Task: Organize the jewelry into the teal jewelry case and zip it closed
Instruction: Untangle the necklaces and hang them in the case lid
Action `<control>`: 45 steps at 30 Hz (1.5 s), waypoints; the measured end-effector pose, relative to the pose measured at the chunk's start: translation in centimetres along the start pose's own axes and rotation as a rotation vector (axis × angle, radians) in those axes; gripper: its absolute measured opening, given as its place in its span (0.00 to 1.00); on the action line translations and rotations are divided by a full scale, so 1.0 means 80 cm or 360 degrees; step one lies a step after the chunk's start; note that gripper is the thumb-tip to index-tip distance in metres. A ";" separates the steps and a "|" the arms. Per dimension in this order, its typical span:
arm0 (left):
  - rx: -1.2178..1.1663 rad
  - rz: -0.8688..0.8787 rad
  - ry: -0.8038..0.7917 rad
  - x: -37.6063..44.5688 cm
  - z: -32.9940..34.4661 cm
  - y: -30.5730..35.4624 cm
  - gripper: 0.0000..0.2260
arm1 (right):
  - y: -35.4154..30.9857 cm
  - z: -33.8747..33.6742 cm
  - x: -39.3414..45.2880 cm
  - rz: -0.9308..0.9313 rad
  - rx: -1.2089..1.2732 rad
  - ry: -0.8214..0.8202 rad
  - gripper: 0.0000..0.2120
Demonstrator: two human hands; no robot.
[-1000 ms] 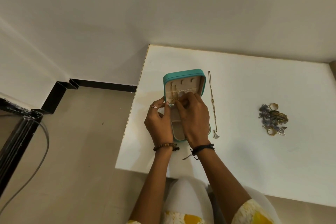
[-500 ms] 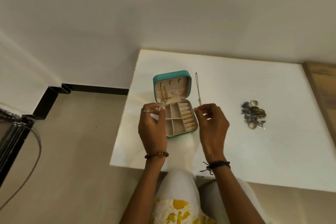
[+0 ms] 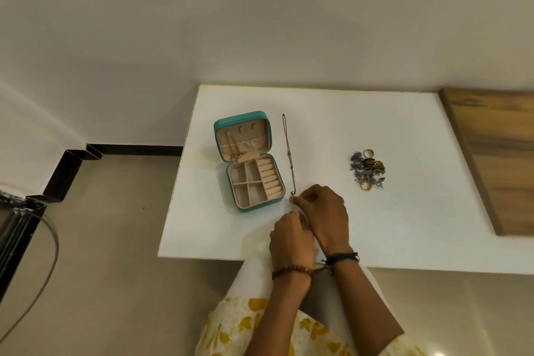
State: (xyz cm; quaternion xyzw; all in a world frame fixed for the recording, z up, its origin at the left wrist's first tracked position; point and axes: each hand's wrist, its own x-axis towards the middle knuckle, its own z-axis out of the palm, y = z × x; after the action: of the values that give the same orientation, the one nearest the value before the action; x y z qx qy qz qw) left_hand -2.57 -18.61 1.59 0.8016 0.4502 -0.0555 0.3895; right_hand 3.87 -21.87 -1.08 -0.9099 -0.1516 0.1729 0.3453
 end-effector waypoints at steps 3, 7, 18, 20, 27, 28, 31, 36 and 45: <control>-0.0060 -0.0035 -0.0002 0.000 0.002 -0.004 0.10 | -0.002 0.003 0.005 -0.0046 -0.0185 -0.0060 0.09; -0.0114 0.0018 -0.0024 0.012 0.002 -0.002 0.12 | -0.002 -0.004 0.011 0.0007 -0.0178 -0.0153 0.08; -0.1016 -0.0247 -0.0117 0.020 0.007 -0.001 0.12 | 0.011 -0.049 -0.011 0.0240 0.0472 -0.0390 0.08; -0.1240 -0.0288 -0.0170 0.018 0.007 -0.001 0.11 | 0.015 -0.059 -0.018 0.0292 0.0560 -0.0478 0.05; -0.1472 -0.0217 -0.0145 0.019 0.006 0.003 0.09 | 0.025 -0.074 -0.022 0.0329 0.0742 -0.0586 0.04; -0.1481 -0.0199 -0.0157 0.020 0.006 0.004 0.09 | 0.026 -0.075 -0.021 0.0321 0.0753 -0.0603 0.02; -0.1496 -0.0116 -0.0171 0.022 0.005 0.006 0.08 | 0.027 -0.078 -0.016 0.0316 0.0810 -0.0510 0.05; -0.1471 0.0016 -0.0148 0.024 -0.001 0.003 0.06 | 0.023 -0.078 -0.010 0.0316 0.0938 -0.0307 0.11; -0.1059 0.0211 -0.0136 0.021 -0.006 0.002 0.09 | 0.006 -0.075 -0.005 0.0445 0.1090 -0.0515 0.08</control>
State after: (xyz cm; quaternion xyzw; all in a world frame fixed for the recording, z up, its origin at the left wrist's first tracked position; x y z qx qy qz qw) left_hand -1.60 -17.20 1.28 0.6549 0.3738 0.0863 0.6511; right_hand 6.11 -25.78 2.87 -0.7151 -0.0125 0.3996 0.5733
